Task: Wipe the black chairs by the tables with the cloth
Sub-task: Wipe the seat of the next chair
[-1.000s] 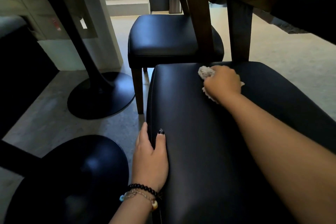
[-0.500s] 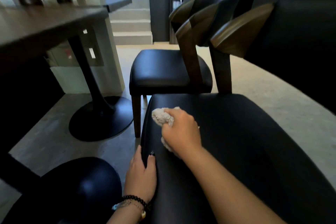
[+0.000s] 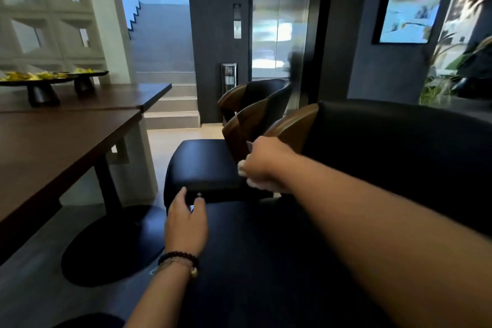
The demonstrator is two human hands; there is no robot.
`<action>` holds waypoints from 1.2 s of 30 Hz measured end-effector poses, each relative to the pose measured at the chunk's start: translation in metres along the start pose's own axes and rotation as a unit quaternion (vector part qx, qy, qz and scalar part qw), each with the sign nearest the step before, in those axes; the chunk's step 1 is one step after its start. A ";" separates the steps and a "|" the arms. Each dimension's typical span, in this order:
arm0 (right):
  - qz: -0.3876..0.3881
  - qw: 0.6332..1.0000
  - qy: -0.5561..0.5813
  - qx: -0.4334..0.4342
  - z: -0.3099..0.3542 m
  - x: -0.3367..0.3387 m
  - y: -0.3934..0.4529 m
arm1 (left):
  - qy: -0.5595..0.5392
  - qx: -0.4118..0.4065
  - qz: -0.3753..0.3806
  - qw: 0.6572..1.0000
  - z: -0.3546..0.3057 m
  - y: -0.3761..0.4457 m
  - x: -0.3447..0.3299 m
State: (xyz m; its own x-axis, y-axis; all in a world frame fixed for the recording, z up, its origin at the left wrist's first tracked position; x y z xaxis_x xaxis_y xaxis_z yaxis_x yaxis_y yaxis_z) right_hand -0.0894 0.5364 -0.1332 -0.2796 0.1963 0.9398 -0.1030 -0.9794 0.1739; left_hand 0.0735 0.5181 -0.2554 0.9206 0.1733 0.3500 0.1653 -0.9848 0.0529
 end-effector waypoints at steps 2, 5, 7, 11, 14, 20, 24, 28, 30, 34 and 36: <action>0.018 0.996 -0.066 0.051 -0.015 0.033 -0.009 | -0.012 -0.015 0.006 1.000 -0.016 -0.002 0.005; 0.050 0.991 -0.074 0.100 -0.038 0.052 -0.035 | -0.011 -0.050 0.007 0.999 -0.036 -0.008 0.009; 0.083 0.989 -0.065 0.107 -0.048 0.050 -0.046 | -0.011 -0.060 0.006 0.998 -0.046 -0.009 0.008; 0.084 0.988 -0.044 0.120 -0.051 0.039 -0.049 | 0.006 -0.069 0.000 0.998 -0.062 -0.008 -0.001; 0.069 0.989 0.016 0.126 -0.043 0.036 -0.049 | 0.028 -0.064 -0.003 0.998 -0.074 -0.004 -0.008; 0.022 0.995 0.054 0.083 -0.054 0.036 -0.047 | 0.084 -0.014 0.028 0.996 -0.106 -0.002 -0.011; 0.075 0.995 0.034 0.064 -0.067 0.020 -0.044 | 0.124 0.016 0.041 0.991 -0.122 -0.005 0.003; 0.086 0.990 0.101 0.048 -0.063 0.018 -0.046 | 0.173 0.012 0.092 0.981 -0.147 -0.014 0.033; 0.074 0.982 0.175 0.001 -0.052 0.030 -0.051 | 0.208 0.012 0.117 0.971 -0.166 -0.022 0.056; 0.112 0.966 0.232 -0.012 -0.016 0.072 -0.057 | 0.248 0.035 0.167 0.954 -0.217 -0.039 0.099; 0.118 0.968 0.221 0.033 0.002 0.110 -0.043 | 0.255 0.037 0.175 0.950 -0.251 -0.045 0.115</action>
State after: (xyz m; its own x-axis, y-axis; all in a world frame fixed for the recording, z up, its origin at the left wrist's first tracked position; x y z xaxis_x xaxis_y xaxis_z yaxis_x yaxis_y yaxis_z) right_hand -0.1134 0.6004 -0.0363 -0.6702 -0.0467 0.7407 0.0714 -0.9974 0.0018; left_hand 0.0828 0.5795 0.0176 0.6349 -0.2103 0.7434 -0.0775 -0.9747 -0.2096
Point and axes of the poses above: each hand's wrist, its own y-axis towards the middle knuckle, its own x-axis out of the back of the hand, z = x × y, the point moved 3 cm from there along y, towards the middle knuckle, and after that the axes turned 10 degrees about x, right-handed, at the moved point
